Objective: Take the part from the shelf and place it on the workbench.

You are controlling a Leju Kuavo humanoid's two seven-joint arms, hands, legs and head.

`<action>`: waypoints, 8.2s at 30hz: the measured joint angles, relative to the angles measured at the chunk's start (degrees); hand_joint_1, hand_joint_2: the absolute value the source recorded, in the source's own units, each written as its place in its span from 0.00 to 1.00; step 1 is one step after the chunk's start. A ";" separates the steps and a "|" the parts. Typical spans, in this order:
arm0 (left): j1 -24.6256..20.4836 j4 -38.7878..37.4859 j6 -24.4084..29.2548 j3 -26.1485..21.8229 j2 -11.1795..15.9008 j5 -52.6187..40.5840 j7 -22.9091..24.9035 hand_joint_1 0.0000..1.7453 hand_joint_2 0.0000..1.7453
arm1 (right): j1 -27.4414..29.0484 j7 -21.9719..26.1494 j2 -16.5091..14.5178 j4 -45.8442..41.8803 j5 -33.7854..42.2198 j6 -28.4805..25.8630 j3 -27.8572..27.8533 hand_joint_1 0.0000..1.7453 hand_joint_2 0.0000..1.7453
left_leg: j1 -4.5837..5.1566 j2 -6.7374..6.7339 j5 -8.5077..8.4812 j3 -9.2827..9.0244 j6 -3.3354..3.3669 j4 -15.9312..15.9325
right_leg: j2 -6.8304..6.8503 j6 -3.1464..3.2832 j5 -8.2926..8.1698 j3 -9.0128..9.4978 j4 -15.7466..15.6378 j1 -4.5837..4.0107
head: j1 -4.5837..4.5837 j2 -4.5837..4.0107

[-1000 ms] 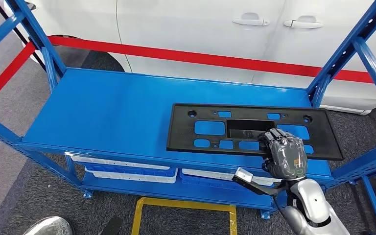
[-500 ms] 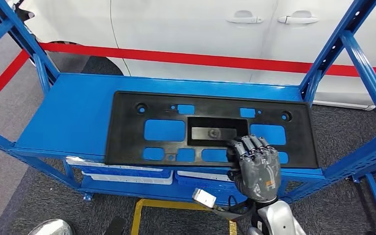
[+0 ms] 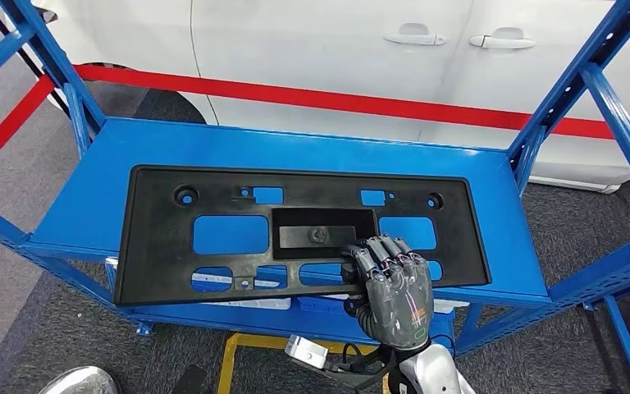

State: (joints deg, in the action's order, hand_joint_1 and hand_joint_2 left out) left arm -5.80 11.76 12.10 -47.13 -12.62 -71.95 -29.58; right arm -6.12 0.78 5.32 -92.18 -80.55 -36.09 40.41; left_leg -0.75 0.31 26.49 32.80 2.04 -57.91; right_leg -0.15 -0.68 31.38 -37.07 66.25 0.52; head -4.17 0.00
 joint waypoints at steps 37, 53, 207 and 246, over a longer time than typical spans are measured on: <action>0.40 0.00 9.55 -0.17 -0.65 -0.81 6.02 0.00 1.00 | 2.14 -0.94 0.03 1.01 3.93 -0.95 -1.14 1.00 1.00 | 0.00 -0.44 -1.05 1.89 0.02 -0.94 | 0.06 -0.36 0.57 3.62 -0.17 0.63 | -0.01 -0.02; 0.37 0.00 9.75 -0.17 -0.63 -0.72 6.01 0.00 1.00 | 2.11 -0.84 -0.01 1.01 4.16 -0.93 -1.36 1.00 1.00 | 0.18 -0.22 4.00 -1.13 -1.96 -5.47 | 0.27 2.75 -5.04 2.32 -6.62 -0.30 | 0.09 -0.02; 1.74 0.00 11.93 -2.04 -0.83 1.60 4.44 0.00 1.00 | 19.22 16.02 -5.09 -6.96 29.14 -3.26 -21.84 1.00 1.00 | 0.20 -0.28 2.36 -1.45 -2.35 -2.54 | -0.11 2.15 -4.13 3.19 -6.04 0.11 | 0.07 -0.01; 2.03 0.00 12.23 -3.66 -0.55 2.19 4.07 0.00 1.00 | 25.97 27.26 -13.53 -13.31 41.02 -3.86 -32.76 1.00 1.00 | 0.14 -0.80 0.43 -2.55 -0.20 1.70 | -0.47 0.18 2.26 -1.18 3.90 0.17 | 0.01 -0.01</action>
State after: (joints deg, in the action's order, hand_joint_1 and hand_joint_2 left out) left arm -3.76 11.76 24.33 -50.79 -13.17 -69.76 -25.51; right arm 19.86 28.03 -8.22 -105.49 -39.53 -39.95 7.64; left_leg -0.61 -0.48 26.93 30.25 1.85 -56.21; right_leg -0.62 -0.50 33.64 -38.25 70.15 0.69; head -4.16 -0.01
